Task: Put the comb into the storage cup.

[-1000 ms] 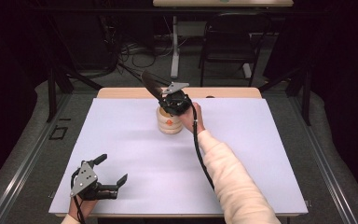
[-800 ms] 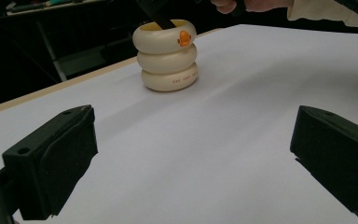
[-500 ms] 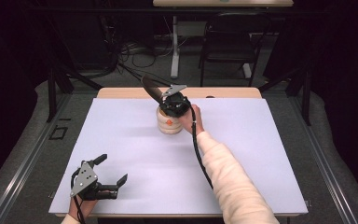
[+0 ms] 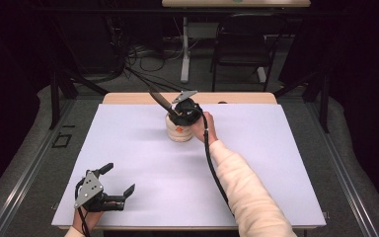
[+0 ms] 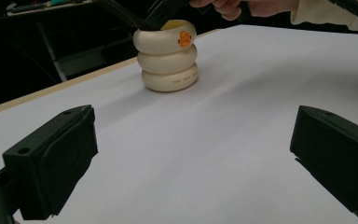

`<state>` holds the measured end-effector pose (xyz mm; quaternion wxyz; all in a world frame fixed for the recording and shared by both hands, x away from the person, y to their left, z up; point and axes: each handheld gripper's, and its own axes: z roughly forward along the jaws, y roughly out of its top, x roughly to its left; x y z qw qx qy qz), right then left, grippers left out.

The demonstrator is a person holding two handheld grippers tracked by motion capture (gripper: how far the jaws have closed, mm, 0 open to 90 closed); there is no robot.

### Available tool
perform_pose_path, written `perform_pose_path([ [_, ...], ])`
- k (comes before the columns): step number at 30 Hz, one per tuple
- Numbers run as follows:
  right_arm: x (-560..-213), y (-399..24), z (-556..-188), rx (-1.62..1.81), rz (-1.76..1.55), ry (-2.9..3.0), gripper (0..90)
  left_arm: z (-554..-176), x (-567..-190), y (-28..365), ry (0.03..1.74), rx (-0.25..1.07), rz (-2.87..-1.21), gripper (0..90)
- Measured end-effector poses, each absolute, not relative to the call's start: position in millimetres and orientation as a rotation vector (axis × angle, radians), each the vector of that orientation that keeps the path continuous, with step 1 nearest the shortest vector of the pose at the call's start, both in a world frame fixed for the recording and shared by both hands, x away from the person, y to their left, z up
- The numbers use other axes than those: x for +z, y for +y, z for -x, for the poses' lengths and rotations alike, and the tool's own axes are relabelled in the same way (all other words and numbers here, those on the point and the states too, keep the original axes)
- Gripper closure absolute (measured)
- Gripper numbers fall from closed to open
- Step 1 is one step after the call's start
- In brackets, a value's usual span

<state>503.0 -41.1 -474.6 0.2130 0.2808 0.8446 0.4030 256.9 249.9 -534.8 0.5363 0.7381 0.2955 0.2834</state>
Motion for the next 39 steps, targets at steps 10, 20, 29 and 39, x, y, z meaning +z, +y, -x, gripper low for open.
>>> perform_pose_path([
  [10, -457, -56, -492, 1.11, -0.827, 2.431, 18.9, -256, -535, 250, 0.707, 0.678, -1.757, 0.3],
  [20, -456, -86, -472, 1.115, -0.836, 2.485, 2.4, -256, -535, 249, 0.703, 0.677, -1.761, 0.3],
  [29, -460, -107, -455, 1.102, -0.845, 2.52, 0.0, -256, -535, 249, 0.704, 0.677, -1.76, 0.3],
  [39, -463, -128, -433, 1.11, -0.855, 2.537, 0.0, -256, -535, 249, 0.706, 0.679, -1.761, 0.3],
])
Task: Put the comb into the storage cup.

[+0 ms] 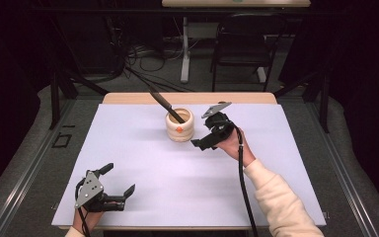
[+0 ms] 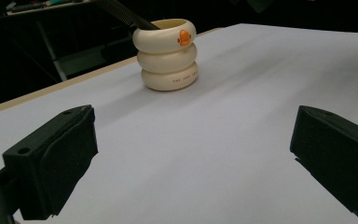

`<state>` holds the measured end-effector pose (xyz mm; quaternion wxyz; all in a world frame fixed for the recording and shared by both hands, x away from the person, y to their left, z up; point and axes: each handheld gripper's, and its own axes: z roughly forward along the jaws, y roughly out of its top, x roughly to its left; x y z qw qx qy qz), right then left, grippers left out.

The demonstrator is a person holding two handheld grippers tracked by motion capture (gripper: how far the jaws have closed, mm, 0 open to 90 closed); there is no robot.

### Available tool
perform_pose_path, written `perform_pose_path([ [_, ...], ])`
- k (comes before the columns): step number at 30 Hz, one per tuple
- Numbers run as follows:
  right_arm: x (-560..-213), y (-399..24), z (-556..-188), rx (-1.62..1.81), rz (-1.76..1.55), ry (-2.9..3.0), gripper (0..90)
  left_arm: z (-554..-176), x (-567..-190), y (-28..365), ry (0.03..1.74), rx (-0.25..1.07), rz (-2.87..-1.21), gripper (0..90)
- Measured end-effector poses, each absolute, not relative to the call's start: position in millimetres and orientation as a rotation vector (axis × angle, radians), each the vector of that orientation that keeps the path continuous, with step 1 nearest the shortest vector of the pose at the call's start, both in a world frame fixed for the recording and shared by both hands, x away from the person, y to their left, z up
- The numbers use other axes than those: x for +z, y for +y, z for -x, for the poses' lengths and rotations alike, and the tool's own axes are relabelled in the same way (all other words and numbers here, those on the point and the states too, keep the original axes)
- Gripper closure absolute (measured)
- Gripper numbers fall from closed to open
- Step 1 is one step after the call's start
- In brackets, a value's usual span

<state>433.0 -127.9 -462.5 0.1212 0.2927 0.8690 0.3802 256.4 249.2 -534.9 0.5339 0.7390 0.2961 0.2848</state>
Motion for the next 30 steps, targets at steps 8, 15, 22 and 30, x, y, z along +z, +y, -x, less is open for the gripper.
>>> perform_pose_path([
  [8, -472, -145, -416, 1.099, -0.888, 2.547, 0.0, -257, -535, 249, 0.705, 0.679, -1.763, 0.3],
  [15, -474, -157, -405, 1.107, -0.895, 2.538, 0.0, -256, -535, 248, 0.704, 0.676, -1.764, 0.3],
  [22, -478, -162, -392, 1.092, -0.891, 2.557, 0.0, -256, -535, 249, 0.705, 0.681, -1.764, 0.3],
  [30, -486, -163, -382, 1.071, -0.882, 2.58, 0.0, -256, -535, 249, 0.706, 0.679, -1.765, 0.3],
])
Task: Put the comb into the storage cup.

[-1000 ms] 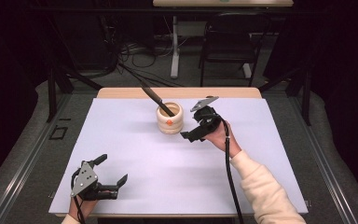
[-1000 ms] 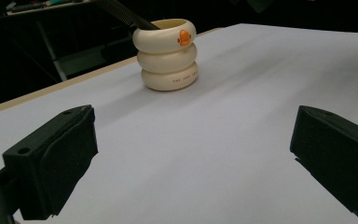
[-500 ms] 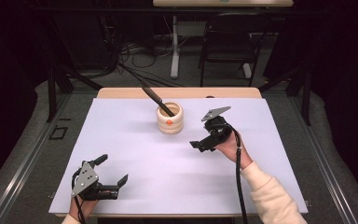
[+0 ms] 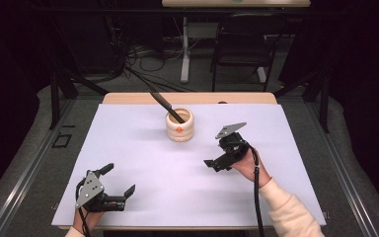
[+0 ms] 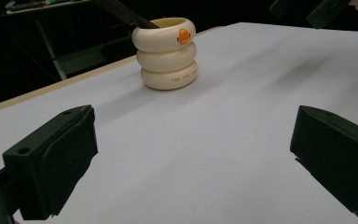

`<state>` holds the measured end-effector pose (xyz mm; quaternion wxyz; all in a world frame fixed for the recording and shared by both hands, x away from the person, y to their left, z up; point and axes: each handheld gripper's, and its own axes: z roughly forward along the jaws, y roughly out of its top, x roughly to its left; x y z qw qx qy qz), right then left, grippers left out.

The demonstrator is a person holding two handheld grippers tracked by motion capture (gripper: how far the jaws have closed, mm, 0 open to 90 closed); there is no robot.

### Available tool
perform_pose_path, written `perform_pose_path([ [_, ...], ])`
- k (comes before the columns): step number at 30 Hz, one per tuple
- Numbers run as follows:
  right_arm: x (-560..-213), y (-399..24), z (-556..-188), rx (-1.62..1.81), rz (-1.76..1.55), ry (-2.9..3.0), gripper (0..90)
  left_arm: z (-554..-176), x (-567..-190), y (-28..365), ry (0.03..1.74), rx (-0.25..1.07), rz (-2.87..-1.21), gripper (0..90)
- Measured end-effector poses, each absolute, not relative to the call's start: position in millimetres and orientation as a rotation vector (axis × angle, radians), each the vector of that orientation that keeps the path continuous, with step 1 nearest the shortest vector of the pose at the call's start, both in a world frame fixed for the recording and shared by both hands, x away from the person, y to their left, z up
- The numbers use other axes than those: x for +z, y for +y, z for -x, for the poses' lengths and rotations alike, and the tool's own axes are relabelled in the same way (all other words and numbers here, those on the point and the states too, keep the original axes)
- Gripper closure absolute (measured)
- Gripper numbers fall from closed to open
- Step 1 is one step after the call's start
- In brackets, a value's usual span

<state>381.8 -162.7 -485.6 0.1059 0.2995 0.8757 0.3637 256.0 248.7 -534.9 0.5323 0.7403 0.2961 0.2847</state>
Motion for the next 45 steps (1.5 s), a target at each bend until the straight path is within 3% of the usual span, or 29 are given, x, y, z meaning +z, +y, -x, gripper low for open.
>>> perform_pose_path([
  [45, -500, -186, -323, 1.071, -0.85, 2.554, 0.0, -256, -536, 248, 0.714, 0.664, -1.774, 0.1],
])
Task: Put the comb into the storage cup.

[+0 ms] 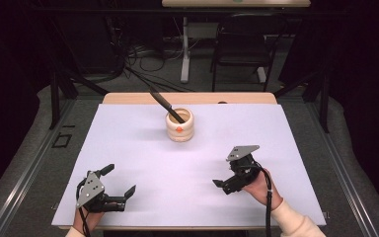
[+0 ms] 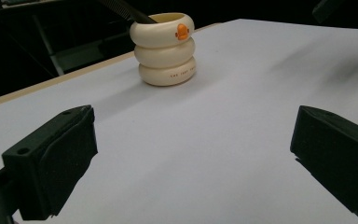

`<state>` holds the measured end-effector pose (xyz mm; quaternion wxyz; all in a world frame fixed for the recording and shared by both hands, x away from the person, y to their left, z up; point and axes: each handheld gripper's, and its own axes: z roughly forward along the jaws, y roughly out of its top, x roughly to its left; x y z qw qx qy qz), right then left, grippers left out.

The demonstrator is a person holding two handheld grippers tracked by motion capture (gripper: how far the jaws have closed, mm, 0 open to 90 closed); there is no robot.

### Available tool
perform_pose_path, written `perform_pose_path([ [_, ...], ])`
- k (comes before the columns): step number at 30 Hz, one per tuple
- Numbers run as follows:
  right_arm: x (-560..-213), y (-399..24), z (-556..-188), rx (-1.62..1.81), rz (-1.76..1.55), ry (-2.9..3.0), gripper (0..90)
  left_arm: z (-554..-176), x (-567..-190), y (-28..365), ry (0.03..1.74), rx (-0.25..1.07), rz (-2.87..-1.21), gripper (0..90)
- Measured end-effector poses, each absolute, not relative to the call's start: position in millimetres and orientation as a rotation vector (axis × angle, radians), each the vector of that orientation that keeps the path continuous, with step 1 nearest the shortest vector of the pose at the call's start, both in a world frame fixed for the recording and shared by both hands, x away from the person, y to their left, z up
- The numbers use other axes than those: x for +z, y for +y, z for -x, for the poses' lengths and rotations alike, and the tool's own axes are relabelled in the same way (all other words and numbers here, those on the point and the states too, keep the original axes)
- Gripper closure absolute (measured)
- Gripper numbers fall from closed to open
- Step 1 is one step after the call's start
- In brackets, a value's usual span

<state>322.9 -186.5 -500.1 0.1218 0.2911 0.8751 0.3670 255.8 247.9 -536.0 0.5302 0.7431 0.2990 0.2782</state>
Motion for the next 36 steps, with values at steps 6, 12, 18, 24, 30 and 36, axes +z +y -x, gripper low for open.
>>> perform_pose_path([
  [6, -504, -190, -314, 1.075, -0.861, 2.548, 0.0, -256, -537, 248, 0.718, 0.66, -1.778, 0.1],
  [12, -509, -194, -307, 1.075, -0.866, 2.542, 0.0, -256, -537, 248, 0.717, 0.657, -1.779, 0.1],
  [18, -513, -196, -303, 1.082, -0.872, 2.536, 0.0, -257, -538, 248, 0.719, 0.653, -1.784, 0.1],
  [24, -514, -202, -297, 1.094, -0.887, 2.506, 0.0, -257, -538, 248, 0.721, 0.653, -1.787, 0.1],
  [30, -516, -210, -289, 1.115, -0.901, 2.475, 0.0, -257, -538, 248, 0.72, 0.651, -1.788, 0.1],
  [36, -517, -216, -281, 1.135, -0.906, 2.445, 0.0, -257, -538, 248, 0.724, 0.65, -1.79, 0.1],
])
